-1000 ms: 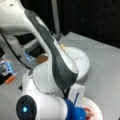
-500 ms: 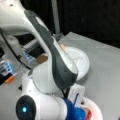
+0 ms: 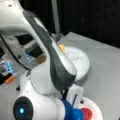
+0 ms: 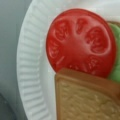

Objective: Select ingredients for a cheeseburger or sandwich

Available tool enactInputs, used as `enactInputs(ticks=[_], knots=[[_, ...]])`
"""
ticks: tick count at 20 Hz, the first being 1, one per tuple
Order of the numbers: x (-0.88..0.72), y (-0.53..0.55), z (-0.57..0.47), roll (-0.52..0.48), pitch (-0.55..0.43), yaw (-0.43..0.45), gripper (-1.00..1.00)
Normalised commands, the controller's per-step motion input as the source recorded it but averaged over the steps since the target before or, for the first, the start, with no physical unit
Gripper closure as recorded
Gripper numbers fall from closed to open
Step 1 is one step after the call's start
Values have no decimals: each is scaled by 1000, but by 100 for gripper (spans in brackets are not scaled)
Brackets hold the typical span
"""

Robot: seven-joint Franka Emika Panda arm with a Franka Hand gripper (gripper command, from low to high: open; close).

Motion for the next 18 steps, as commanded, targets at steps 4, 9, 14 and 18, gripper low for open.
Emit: enactInputs(ticks=[4, 9, 14, 18], knots=[[-179, 76, 110, -111, 31, 71, -100], [-228, 214, 301, -175, 111, 11, -100], [-160, 404, 362, -331, 123, -84, -100], [-76, 558, 234, -645, 81, -112, -100]])
